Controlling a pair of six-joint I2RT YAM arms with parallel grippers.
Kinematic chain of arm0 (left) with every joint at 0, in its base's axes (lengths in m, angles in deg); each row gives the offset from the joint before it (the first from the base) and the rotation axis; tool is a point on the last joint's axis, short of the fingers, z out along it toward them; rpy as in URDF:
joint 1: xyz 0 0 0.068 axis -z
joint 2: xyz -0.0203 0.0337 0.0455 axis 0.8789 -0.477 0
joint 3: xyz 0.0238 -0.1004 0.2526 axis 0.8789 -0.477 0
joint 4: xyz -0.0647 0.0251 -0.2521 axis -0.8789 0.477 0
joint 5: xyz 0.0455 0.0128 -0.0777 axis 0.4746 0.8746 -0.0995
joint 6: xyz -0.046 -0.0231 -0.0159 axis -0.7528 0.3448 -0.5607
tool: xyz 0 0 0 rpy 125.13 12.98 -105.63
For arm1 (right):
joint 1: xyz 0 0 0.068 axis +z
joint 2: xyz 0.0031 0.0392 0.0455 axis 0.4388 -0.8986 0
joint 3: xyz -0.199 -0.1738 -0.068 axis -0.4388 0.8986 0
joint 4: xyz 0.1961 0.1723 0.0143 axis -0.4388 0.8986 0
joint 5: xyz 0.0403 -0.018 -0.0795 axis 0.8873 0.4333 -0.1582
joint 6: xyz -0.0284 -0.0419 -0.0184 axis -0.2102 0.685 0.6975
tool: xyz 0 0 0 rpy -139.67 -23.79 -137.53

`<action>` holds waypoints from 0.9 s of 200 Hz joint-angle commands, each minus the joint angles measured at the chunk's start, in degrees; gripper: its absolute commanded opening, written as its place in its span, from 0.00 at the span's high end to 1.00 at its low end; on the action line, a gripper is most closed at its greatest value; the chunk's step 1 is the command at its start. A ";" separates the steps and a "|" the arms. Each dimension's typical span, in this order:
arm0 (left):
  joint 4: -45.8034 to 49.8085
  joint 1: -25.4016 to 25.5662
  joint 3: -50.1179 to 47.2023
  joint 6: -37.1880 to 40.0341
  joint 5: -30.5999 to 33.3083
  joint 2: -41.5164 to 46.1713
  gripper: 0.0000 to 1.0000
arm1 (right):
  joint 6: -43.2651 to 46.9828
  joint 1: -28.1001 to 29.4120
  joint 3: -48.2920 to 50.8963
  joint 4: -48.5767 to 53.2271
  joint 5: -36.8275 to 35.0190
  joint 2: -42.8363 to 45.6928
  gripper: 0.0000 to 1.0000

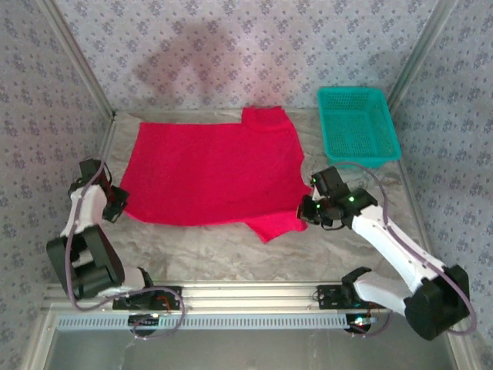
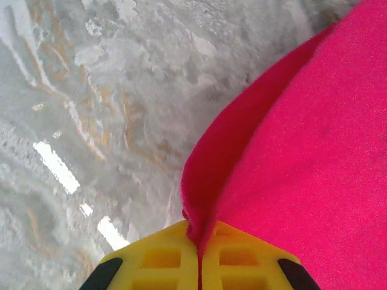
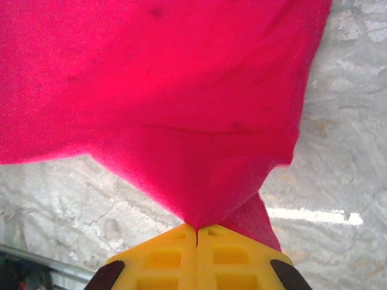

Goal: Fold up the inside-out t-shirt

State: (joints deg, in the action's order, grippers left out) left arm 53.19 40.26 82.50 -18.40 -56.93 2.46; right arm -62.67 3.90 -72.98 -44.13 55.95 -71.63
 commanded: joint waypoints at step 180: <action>-0.52 0.14 18.65 2.97 -5.74 -21.18 0.98 | 3.58 -12.27 -31.22 -4.71 3.41 -34.61 1.00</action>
State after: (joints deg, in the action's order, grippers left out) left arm 53.41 40.17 96.38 -16.79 -62.99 -14.20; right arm -62.17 -6.54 -98.57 -48.13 56.69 -101.31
